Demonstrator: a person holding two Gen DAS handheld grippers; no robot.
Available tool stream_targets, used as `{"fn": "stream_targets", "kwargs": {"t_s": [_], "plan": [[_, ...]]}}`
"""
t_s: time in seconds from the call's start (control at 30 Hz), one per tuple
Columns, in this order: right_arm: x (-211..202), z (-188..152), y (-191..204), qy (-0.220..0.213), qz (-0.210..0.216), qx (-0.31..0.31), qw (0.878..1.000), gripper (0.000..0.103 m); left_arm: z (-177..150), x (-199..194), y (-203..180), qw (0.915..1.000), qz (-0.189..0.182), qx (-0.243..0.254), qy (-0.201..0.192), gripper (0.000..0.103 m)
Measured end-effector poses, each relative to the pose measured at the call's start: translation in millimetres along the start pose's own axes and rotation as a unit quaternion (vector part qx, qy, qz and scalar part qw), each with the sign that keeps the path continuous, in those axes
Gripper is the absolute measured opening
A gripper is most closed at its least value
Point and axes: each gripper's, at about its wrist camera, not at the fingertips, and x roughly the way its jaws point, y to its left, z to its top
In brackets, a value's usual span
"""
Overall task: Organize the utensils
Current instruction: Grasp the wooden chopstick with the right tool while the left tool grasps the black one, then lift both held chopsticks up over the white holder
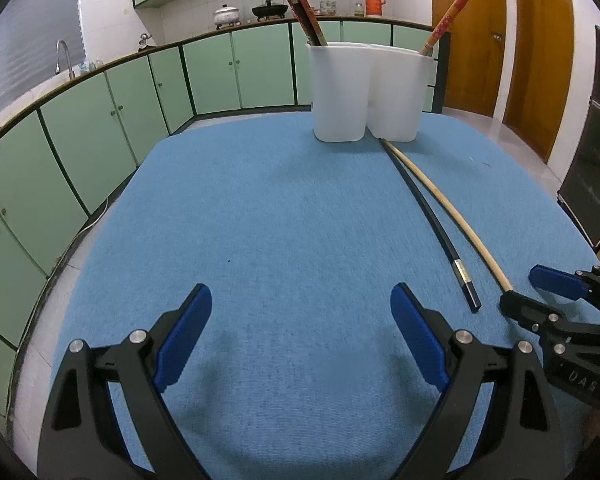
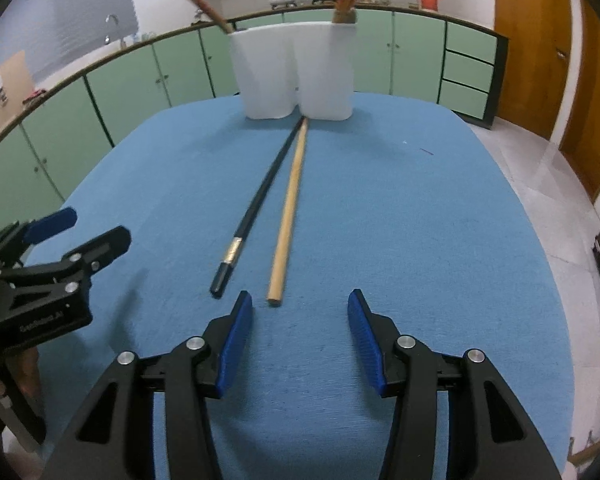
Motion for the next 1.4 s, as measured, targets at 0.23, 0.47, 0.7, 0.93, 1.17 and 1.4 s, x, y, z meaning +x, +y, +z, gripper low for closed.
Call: {"fn": "stream_targets", "kwargs": {"t_s": [0.23, 0.47, 0.7, 0.93, 1.17, 1.4], "plan": [[5, 4, 2, 0.002, -0.015, 0.004, 1.000, 0.029, 0, 0, -4, 1.0000, -0.005, 0.005, 0.002, 0.088], [2, 3, -6, 0.000, -0.014, 0.012, 1.000, 0.006, 2, -1, -16, 0.9996, -0.028, 0.006, 0.004, 0.088], [-12, -4, -36, -0.006, -0.033, 0.041, 0.999, 0.006, 2, 2, -49, 0.9971, -0.073, 0.011, 0.018, 0.082], [-14, -7, -48, -0.008, -0.034, 0.053, 0.998, 0.006, 3, 13, -82, 0.9944, -0.092, 0.023, 0.046, 0.059], [-13, -8, -52, -0.007, -0.020, 0.063, 0.998, 0.006, 5, 19, -95, 0.9941, -0.083, 0.034, 0.061, 0.043], [-10, -9, -60, -0.006, 0.006, 0.082, 0.997, 0.007, 6, 19, -100, 0.9939, -0.082, 0.045, 0.059, 0.025]]}}
